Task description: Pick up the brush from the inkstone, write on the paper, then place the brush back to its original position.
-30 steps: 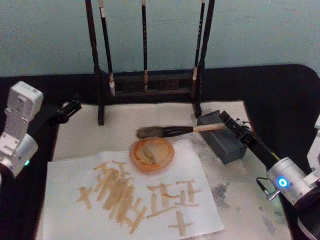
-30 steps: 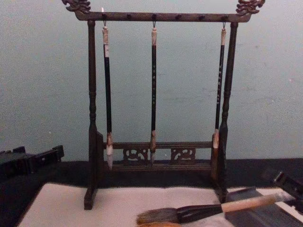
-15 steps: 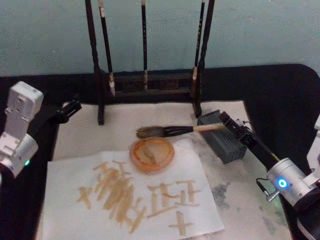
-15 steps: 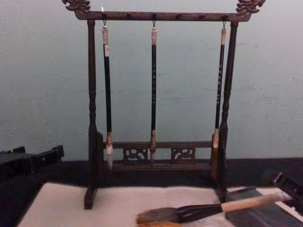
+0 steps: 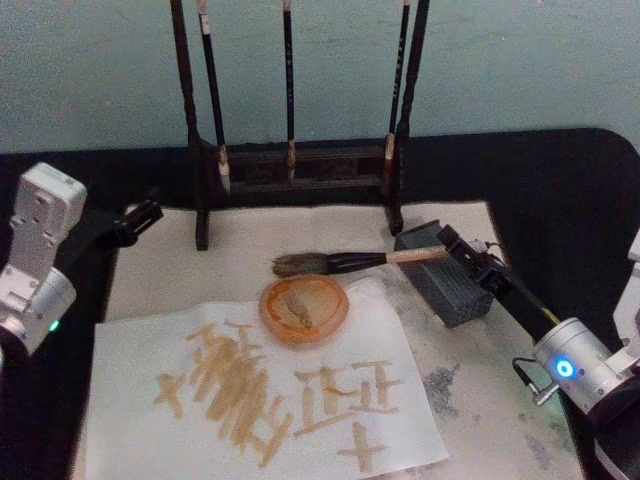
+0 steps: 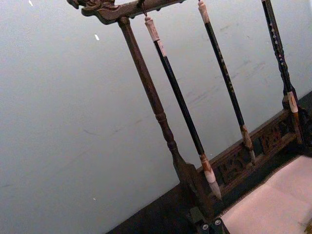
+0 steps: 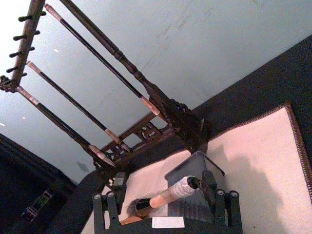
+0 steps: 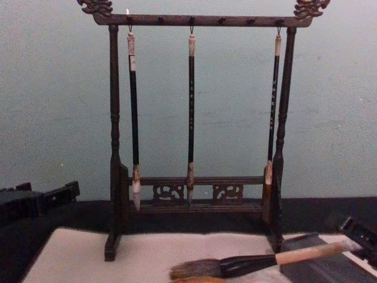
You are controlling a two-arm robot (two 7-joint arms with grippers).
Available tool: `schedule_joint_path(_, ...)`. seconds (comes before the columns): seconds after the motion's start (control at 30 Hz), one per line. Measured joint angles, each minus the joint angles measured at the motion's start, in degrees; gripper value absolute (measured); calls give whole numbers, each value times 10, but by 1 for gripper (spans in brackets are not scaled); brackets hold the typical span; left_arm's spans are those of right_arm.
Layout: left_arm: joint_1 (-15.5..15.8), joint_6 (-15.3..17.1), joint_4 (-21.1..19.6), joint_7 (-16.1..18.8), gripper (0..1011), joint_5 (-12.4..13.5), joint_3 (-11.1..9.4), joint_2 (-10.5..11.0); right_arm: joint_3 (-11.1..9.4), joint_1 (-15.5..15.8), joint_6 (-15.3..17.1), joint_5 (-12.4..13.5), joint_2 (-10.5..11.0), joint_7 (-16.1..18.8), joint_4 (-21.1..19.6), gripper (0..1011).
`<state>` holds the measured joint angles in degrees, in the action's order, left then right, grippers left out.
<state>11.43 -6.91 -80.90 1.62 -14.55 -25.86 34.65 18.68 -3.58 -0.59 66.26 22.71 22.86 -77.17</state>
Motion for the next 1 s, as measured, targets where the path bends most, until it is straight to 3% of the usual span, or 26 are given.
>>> schedule_joint_path(0.4,0,0,0,0,1002,0,0,0,0,1,-3,-6,0,-6,-2,1001)
schedule_joint_path(0.67,0,0,0,0,1000,0,0,0,0,1,-3,-5,0,-4,-2,856)
schedule_joint_path(0.7,0,0,0,0,1002,0,0,0,0,1,-3,-5,0,-4,-2,780)
schedule_joint_path(0.8,0,0,0,0,1002,0,0,0,0,1,-2,-4,0,-4,-2,727)
schedule_joint_path(0.9,0,0,0,0,1002,0,0,0,0,0,-2,-4,0,-4,-1,581)
schedule_joint_path(1.0,0,0,0,0,1002,0,0,0,0,0,-2,-4,0,-4,-1,523)
